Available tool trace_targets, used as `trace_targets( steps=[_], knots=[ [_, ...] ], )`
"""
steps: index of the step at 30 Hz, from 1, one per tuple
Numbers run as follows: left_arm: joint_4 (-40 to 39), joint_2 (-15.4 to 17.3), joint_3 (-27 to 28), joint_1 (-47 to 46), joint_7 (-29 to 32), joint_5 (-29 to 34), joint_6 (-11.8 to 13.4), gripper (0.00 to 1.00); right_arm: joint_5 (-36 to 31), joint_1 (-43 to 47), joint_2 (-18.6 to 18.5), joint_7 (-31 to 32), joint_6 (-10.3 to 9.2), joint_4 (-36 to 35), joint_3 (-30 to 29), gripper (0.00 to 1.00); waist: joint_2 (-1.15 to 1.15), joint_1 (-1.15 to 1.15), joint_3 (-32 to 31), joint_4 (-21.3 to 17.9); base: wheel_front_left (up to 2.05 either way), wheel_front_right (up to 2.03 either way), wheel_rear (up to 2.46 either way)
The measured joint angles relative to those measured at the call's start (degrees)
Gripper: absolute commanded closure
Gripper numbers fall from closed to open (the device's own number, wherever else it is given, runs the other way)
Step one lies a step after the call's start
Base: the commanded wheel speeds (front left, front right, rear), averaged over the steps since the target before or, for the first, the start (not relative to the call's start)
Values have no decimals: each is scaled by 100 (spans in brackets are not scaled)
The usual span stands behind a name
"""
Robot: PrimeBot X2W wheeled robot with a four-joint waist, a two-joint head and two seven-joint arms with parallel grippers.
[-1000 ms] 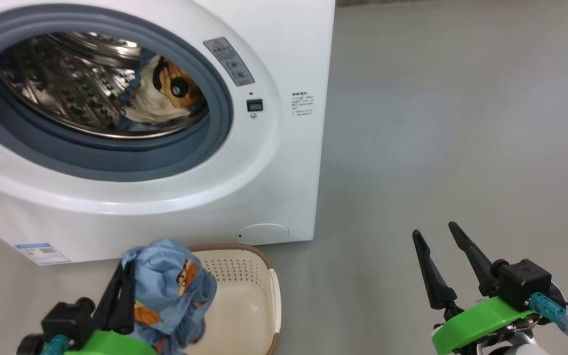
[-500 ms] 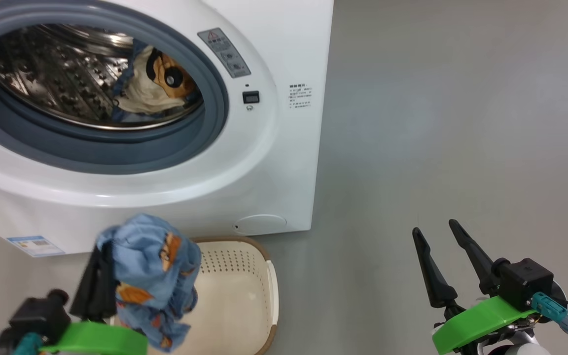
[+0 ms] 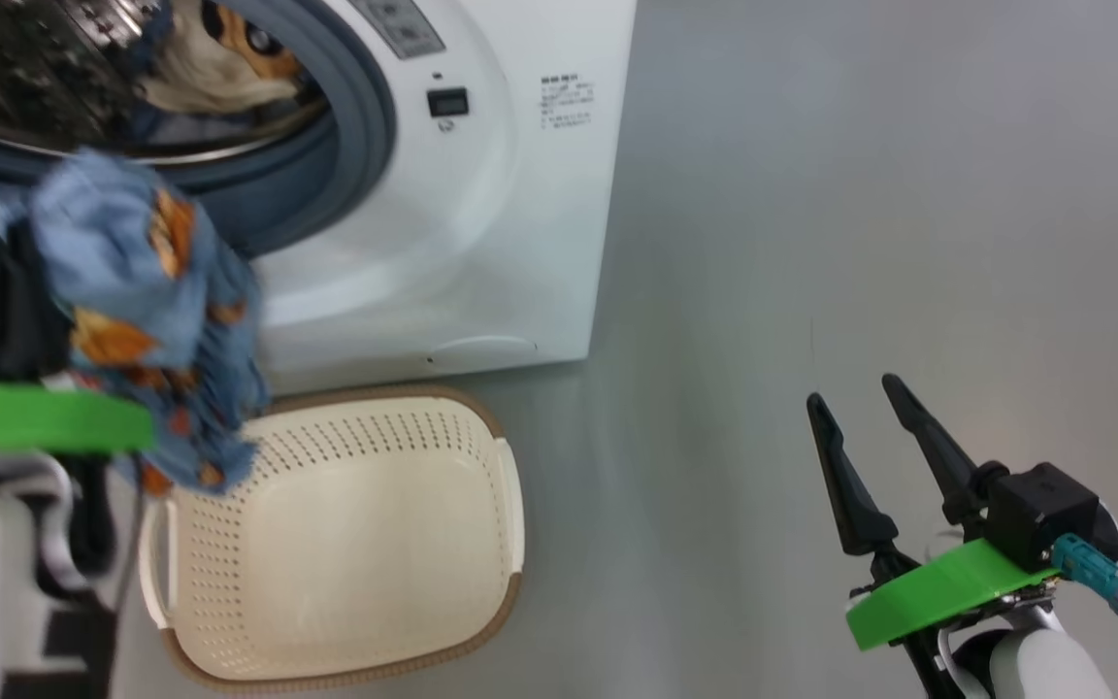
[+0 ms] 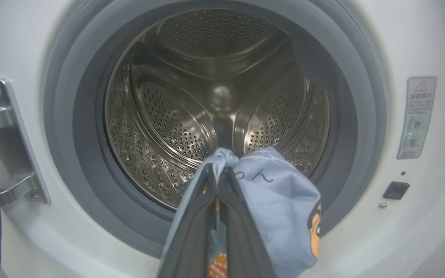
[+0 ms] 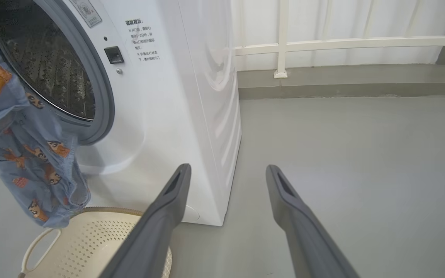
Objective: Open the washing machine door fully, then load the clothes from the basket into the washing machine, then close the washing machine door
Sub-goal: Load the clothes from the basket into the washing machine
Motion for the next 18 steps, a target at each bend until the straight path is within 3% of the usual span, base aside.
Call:
trace_targets(
  steps=[8, 18],
  knots=[
    [991, 589, 60, -1677, 132, -29, -198, 100, 2, -256, -1, -125, 0, -42, 44, 0, 0, 0, 696, -241, 0, 0, 0],
    [2381, 1212, -31, -3620, 111, 344, -194, 100, 188, -529, -1, -475, 0, 137, 235, 0, 0, 0, 1566, -733, 0, 0, 0]
  ],
)
